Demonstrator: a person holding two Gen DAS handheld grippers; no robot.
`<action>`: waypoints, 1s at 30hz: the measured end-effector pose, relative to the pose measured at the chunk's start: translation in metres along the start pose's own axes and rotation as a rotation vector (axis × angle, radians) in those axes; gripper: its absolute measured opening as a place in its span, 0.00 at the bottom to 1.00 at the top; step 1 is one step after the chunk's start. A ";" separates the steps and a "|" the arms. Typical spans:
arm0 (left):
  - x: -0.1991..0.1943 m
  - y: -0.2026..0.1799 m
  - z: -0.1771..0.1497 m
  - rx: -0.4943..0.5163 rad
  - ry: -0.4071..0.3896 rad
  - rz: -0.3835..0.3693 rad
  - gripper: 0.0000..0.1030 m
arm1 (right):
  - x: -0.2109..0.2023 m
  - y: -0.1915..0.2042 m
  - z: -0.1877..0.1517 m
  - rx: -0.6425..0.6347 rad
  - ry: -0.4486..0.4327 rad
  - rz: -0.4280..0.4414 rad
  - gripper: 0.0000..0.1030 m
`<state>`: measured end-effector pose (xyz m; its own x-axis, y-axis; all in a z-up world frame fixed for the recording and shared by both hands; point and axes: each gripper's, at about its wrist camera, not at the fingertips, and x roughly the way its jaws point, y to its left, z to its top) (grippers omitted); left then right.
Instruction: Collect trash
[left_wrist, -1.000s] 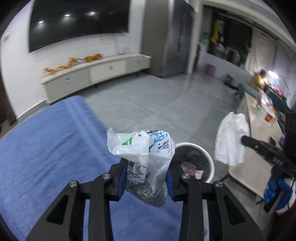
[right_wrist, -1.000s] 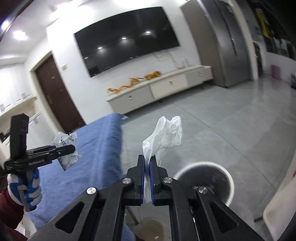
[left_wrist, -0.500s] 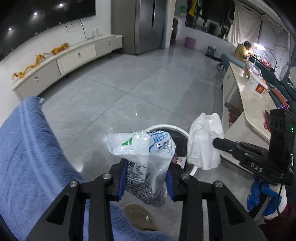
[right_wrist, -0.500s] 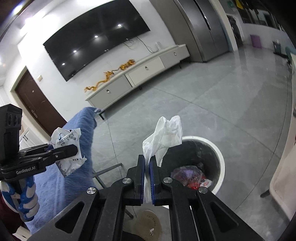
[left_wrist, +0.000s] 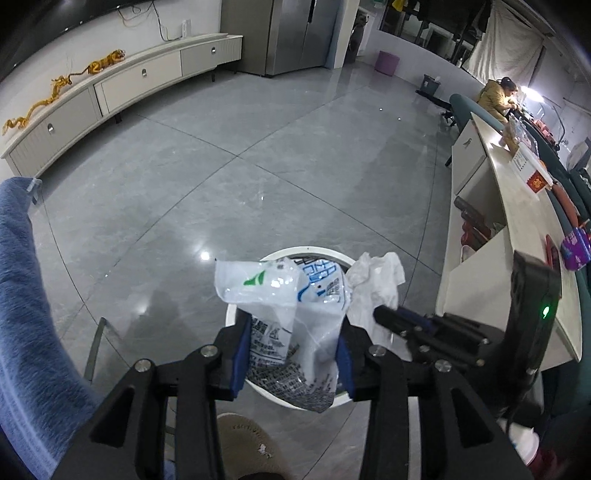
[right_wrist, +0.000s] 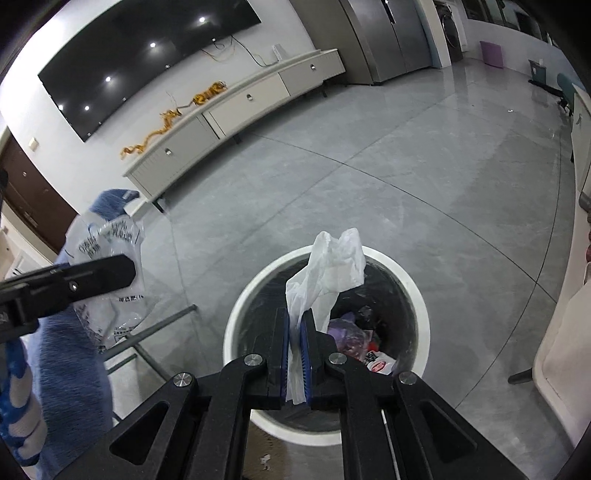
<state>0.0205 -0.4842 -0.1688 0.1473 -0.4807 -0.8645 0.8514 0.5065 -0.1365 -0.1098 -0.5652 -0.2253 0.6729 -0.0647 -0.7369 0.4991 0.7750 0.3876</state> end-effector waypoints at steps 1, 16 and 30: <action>0.002 0.000 0.001 -0.009 0.001 -0.002 0.41 | 0.003 0.000 0.000 -0.003 0.005 -0.007 0.07; -0.028 0.006 0.001 -0.045 -0.054 -0.041 0.61 | -0.005 0.012 -0.003 -0.036 0.015 -0.066 0.42; -0.160 0.066 -0.063 -0.090 -0.258 0.154 0.61 | -0.089 0.134 0.002 -0.215 -0.168 0.026 0.63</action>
<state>0.0214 -0.3293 -0.0698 0.4035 -0.5538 -0.7284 0.7632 0.6428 -0.0659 -0.1022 -0.4565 -0.1066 0.7743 -0.1321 -0.6189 0.3647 0.8924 0.2657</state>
